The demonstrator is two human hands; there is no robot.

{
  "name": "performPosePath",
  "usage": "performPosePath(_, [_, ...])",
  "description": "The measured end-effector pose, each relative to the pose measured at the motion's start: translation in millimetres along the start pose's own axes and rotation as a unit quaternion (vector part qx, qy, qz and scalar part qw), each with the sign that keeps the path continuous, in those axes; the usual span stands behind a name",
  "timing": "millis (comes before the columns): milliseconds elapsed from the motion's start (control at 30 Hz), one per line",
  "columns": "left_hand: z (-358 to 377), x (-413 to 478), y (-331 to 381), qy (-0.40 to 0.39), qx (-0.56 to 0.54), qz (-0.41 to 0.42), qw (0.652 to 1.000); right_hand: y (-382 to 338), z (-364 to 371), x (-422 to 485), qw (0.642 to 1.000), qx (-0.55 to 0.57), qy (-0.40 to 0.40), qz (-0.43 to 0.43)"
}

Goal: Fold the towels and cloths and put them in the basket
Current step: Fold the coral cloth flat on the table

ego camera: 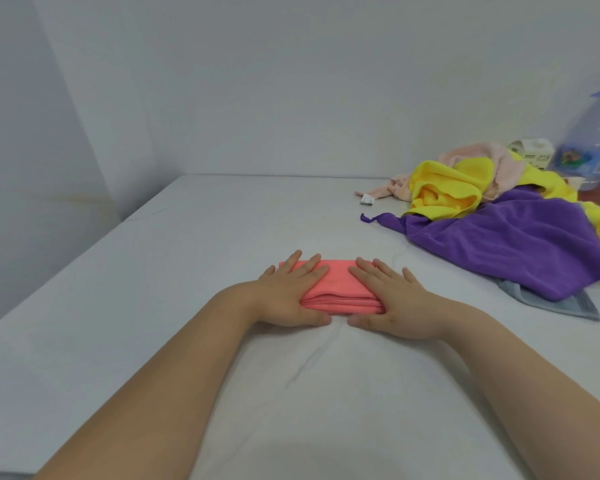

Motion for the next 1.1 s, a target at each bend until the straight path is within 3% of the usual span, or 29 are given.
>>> performPosePath(133, [1,1,-5,0.012,-0.018,0.016,1.000,-2,-7,-3,0.996,0.042,0.061,-0.040])
performPosePath(233, [1,1,-5,0.014,-0.020,0.016,1.000,-12,-16,-6,0.985,-0.009,0.147,-0.094])
performPosePath(433, [0,0,-5,0.035,-0.026,0.016,0.999,-23,-15,-7,0.979,-0.096,0.155,-0.092])
performPosePath(567, [-9,-4,-2,0.117,-0.043,0.020,0.992,-17,-16,-5,0.973,-0.048,0.214,-0.075])
performPosePath(667, [-17,-8,1,0.180,-0.060,0.031,0.981,-13,-25,-11,0.950,0.057,0.296,-0.076])
performPosePath(767, [-26,-13,4,0.287,-0.166,-0.005,0.943,-7,-34,-15,0.900,0.221,0.371,-0.063])
performPosePath(867, [-37,-18,5,0.363,-0.331,-0.045,0.870,-2,-43,-15,0.823,0.357,0.440,-0.051])
performPosePath(967, [-41,-15,2,0.357,-0.474,-0.080,0.801,9,-47,-13,0.752,0.451,0.479,-0.020])
performPosePath(1033, [-35,-12,-6,0.321,-0.517,-0.151,0.779,16,-42,-8,0.743,0.478,0.469,-0.008])
performPosePath(1067, [-29,-9,-13,0.292,-0.473,-0.198,0.808,19,-37,-5,0.764,0.458,0.455,0.006])
performPosePath(1100, [-22,-6,-18,0.252,-0.359,-0.240,0.866,21,-32,-1,0.796,0.425,0.431,0.027])
Point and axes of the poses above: each hand's wrist, its own x-axis towards the middle knuckle, its own z-axis out of the palm, y = z × x, the point moved 3 cm from there along x, towards the middle knuckle, and after that the axes turned 13 degrees about x, right-handed, at the moved point
